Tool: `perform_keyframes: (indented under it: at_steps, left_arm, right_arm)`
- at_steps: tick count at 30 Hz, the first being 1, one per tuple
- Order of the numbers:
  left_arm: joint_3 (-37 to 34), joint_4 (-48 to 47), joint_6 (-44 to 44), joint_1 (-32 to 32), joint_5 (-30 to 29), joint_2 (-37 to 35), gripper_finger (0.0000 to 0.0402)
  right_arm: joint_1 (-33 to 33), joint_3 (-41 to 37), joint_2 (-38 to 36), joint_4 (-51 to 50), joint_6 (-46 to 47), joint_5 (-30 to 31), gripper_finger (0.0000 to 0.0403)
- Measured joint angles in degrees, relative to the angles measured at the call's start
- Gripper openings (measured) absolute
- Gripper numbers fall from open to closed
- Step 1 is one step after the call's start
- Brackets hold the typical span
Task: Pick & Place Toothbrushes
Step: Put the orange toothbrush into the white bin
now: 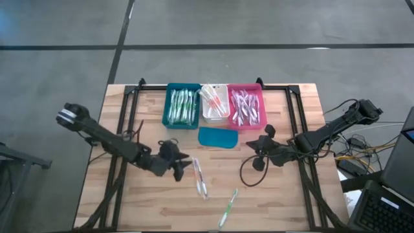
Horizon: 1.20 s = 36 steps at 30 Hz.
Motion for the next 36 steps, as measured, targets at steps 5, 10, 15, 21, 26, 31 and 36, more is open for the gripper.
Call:
perform_keyframes:
  at_steps: [5,10,15,21,26,31,36]
  left_arm:
    - [1.9,0.1,6.7,-1.9,0.1,3.1,0.0167]
    - [6.7,0.3,28.6,-2.2,10.4,10.2,0.0167]
    - [12.2,-0.1,50.1,-2.4,21.7,17.6,0.0167]
    - [21.3,-11.6,63.6,-2.5,25.6,24.4,0.0167]
    - [28.4,-25.0,69.5,-2.5,24.8,28.3,0.0167]
    - [31.8,-28.0,73.1,-2.3,24.8,31.0,0.0167]
    - [32.0,-27.8,75.6,-2.0,24.2,31.9,0.0167]
  right_arm:
    - [0.0,0.0,0.0,0.8,0.0,0.0,0.0008]
    - [0.0,0.0,0.0,0.7,0.0,0.0,0.0008]
    - [0.0,0.0,0.0,0.7,0.0,0.0,0.0008]
    - [0.0,0.0,0.0,0.6,0.0,0.0,0.0008]
    - [0.0,0.0,0.0,0.6,0.0,0.0,0.0008]
    - [0.0,0.0,0.0,0.6,0.0,0.0,0.0008]
    - [0.0,0.0,0.0,0.6,-0.1,0.0,0.0008]
